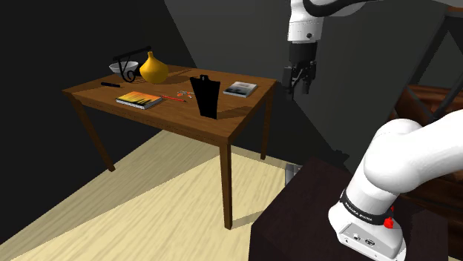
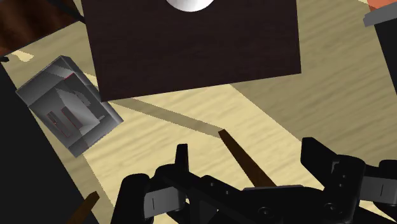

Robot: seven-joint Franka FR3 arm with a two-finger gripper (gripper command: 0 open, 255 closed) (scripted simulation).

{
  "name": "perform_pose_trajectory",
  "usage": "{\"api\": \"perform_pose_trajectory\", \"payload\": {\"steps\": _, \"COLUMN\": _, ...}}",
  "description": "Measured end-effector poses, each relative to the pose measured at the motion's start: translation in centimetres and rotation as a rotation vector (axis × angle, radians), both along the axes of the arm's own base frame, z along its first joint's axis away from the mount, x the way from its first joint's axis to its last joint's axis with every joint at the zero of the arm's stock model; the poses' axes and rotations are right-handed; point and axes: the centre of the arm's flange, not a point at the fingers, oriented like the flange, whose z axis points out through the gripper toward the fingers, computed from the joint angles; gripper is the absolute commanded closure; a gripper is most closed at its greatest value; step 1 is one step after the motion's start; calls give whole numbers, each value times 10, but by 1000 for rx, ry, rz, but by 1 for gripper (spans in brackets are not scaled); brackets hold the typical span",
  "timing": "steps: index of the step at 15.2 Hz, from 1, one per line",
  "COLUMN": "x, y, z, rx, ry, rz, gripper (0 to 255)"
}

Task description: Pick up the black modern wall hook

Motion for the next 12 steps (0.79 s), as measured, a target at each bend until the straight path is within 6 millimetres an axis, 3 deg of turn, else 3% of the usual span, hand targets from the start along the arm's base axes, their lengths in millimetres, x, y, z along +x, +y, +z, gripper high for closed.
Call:
{"api": "perform_pose_trajectory", "payload": {"steps": 3, "x": 17, "y": 2, "z": 1, "rx": 0, "ry": -6, "rz": 18, "gripper": 0}}
{"api": "perform_pose_trajectory", "payload": {"steps": 12, "x": 124, "y": 21, "z": 4, "rx": -3, "ry": -45, "rz": 148, "gripper": 0}}
